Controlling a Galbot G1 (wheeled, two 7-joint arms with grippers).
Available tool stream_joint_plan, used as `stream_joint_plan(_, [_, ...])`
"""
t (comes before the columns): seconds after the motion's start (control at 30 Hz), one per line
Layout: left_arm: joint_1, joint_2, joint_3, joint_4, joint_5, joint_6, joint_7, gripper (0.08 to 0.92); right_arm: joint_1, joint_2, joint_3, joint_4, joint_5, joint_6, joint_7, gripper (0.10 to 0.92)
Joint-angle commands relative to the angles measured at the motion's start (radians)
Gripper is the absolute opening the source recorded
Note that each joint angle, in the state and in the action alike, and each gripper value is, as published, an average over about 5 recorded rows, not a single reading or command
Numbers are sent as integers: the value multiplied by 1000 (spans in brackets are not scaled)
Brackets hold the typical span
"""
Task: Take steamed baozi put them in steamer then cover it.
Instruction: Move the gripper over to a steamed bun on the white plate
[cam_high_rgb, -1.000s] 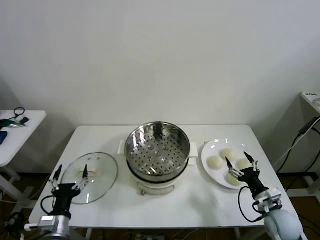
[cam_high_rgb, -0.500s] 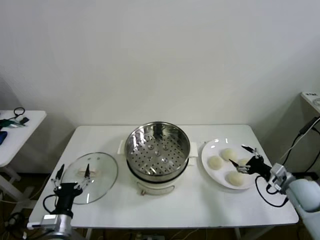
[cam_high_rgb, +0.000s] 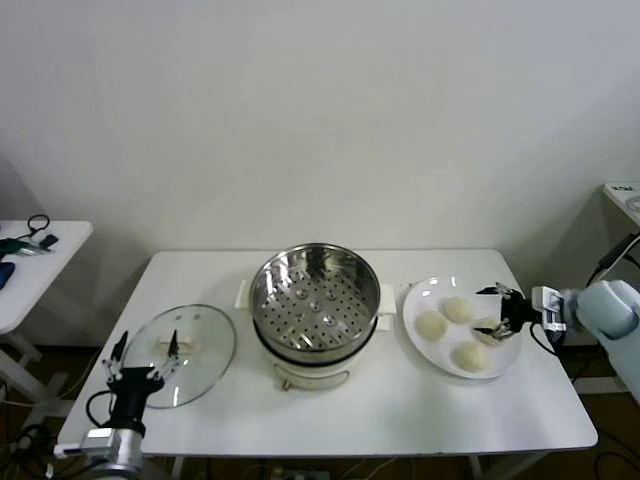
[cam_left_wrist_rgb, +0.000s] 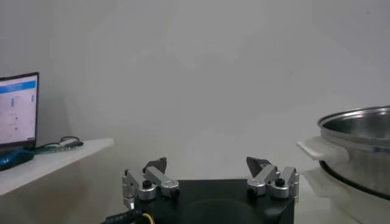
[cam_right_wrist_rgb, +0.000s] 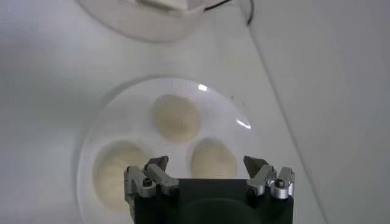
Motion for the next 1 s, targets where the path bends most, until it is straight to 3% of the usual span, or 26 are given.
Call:
stream_joint_plan(0.03, [0,8,1,-2,-30,12,-2,823,407,124,-390,-298,-131,69,-147,823])
stream_joint_plan(0.53, [-7,24,7,-4,-29,32,-3,823,451,359,-436,-571,-203,92,-135,823])
stream_joint_plan(1.0, [4,25,4,7,-20,24,0,823,406,443,-400,-661,-280,109,-107,823])
